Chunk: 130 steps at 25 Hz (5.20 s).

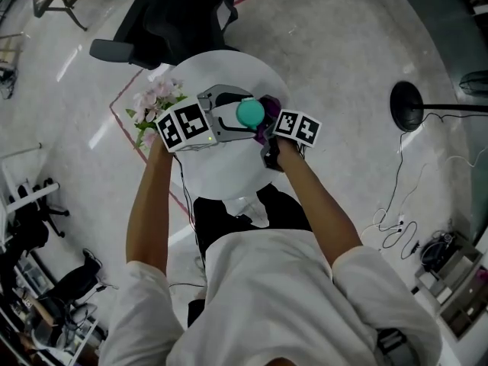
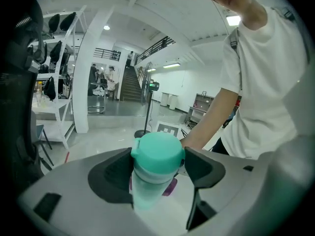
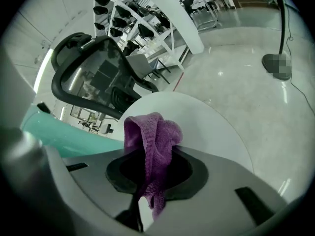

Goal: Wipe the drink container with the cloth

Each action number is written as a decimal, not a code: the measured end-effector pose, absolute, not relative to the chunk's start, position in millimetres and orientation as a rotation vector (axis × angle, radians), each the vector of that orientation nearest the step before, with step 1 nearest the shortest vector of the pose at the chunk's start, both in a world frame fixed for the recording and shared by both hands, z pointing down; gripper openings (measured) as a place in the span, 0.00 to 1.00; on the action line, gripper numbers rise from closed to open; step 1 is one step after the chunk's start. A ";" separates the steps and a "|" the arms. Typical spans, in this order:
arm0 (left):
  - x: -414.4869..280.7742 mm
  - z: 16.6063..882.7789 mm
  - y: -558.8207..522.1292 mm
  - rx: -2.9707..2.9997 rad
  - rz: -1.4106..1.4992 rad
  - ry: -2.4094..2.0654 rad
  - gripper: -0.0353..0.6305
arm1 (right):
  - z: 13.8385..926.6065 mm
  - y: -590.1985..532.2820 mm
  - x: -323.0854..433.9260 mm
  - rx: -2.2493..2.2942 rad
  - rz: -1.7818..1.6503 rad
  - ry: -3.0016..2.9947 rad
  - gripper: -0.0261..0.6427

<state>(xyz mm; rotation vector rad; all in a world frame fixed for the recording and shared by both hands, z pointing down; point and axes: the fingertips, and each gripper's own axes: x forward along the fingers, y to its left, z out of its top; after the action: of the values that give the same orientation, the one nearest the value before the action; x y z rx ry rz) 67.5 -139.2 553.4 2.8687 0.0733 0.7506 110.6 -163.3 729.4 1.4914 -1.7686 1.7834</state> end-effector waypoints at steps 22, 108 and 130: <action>38.9 546.1 -137.6 2.729 0.425 -0.711 0.64 | 672.6 -122.4 175.9 1.478 1.806 -1.975 0.18; 36.4 507.8 -132.7 2.938 0.617 -0.018 0.55 | 633.0 -189.2 138.3 1.414 1.442 -2.080 0.18; -200.7 240.5 -180.6 2.878 0.223 -1.597 0.08 | 244.6 -175.4 23.9 1.439 0.007 -2.551 0.18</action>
<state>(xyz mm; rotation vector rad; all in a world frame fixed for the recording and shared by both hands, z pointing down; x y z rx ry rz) -200.7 -180.6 240.5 2.8782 -1.5973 0.2230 23.9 -175.4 244.6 1.4386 -2.5511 0.0068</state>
